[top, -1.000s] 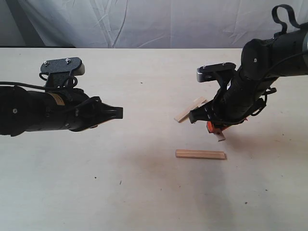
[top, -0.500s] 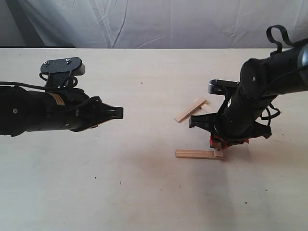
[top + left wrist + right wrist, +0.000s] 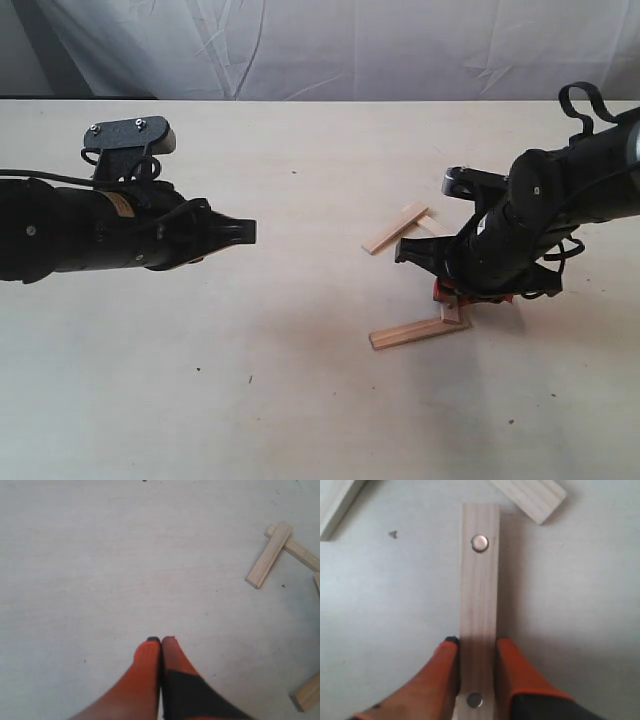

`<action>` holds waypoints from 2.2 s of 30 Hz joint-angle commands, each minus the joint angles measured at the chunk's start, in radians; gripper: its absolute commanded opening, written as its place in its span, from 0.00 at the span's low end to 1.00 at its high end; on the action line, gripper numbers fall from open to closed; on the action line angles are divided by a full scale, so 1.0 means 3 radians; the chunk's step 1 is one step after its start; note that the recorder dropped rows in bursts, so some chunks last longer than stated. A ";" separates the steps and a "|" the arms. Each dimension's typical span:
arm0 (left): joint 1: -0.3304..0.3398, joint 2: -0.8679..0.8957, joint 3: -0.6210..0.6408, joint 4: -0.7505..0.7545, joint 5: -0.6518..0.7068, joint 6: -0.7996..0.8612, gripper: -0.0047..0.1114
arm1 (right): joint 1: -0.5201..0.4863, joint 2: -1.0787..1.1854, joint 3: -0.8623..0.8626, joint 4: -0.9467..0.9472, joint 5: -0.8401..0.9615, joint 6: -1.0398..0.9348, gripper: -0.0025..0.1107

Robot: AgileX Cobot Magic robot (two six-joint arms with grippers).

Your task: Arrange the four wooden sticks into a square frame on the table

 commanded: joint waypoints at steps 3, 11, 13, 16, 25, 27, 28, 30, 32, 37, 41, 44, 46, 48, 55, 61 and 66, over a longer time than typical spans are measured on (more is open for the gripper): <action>0.0014 -0.0022 -0.0016 -0.0007 -0.0035 -0.0008 0.04 | -0.0001 -0.0104 0.0036 -0.0180 -0.0020 -0.0006 0.04; 0.0014 -0.0039 -0.0016 0.0015 0.0247 -0.0008 0.04 | -0.0009 -0.0426 0.0036 -0.0777 0.0250 0.0029 0.04; 0.0014 -0.0085 -0.0016 0.0117 0.0397 -0.0008 0.04 | -0.0009 -0.0419 0.0036 -0.0902 0.0168 0.0109 0.04; 0.0014 -0.0192 -0.0016 0.0245 0.0441 -0.0008 0.04 | -0.0009 -0.0366 0.0019 -0.1093 -0.0036 0.0430 0.04; 0.0014 -0.0252 -0.0016 0.0146 0.0020 -0.0008 0.04 | -0.0009 0.0062 -0.0346 -0.0913 -0.0095 0.1159 0.04; 0.0014 -0.0252 -0.0016 0.0146 0.0020 -0.0008 0.04 | -0.0009 0.0124 -0.0357 -0.0702 -0.0147 0.1311 0.04; 0.0014 -0.0252 -0.0016 0.0146 0.0000 -0.0008 0.04 | -0.0002 0.0154 -0.0350 -0.0605 -0.0180 0.1404 0.04; 0.0014 -0.0252 -0.0029 0.0124 0.0000 -0.0015 0.04 | 0.0028 0.0210 -0.0350 -0.0438 -0.0227 0.1453 0.04; 0.0014 -0.0252 -0.0049 0.0117 0.0028 -0.0015 0.04 | 0.0051 0.0233 -0.0346 -0.0414 -0.0288 0.1479 0.04; 0.0014 -0.0252 -0.0048 0.0054 0.0028 -0.0015 0.04 | 0.0069 0.0315 -0.0346 -0.0414 -0.0375 0.1989 0.04; 0.0014 -0.0252 -0.0048 0.0055 0.0021 -0.0015 0.04 | 0.0069 0.0348 -0.0346 -0.0421 -0.0362 0.2199 0.04; 0.0014 -0.0252 -0.0048 0.0055 0.0021 -0.0015 0.04 | 0.0069 0.0348 -0.0346 -0.0472 -0.0362 0.2490 0.04; 0.0014 -0.0252 -0.0048 0.0055 0.0021 -0.0015 0.04 | 0.0069 0.0348 -0.0346 -0.0472 -0.0382 0.2549 0.04; 0.0014 -0.0252 -0.0048 0.0055 0.0021 -0.0015 0.04 | 0.0069 0.0348 -0.0346 -0.0519 -0.0375 0.2549 0.04; 0.0014 -0.0252 -0.0048 0.0055 0.0021 -0.0015 0.04 | 0.0069 0.0336 -0.0346 -0.0919 -0.0148 0.2555 0.04; 0.0014 -0.0252 -0.0048 0.0055 0.0021 -0.0015 0.04 | 0.0069 0.0296 -0.0346 -0.1219 -0.0148 0.2555 0.04; 0.0014 -0.0252 -0.0048 0.0055 0.0021 -0.0015 0.04 | 0.0062 0.0164 -0.0352 -0.1437 -0.0056 0.2729 0.04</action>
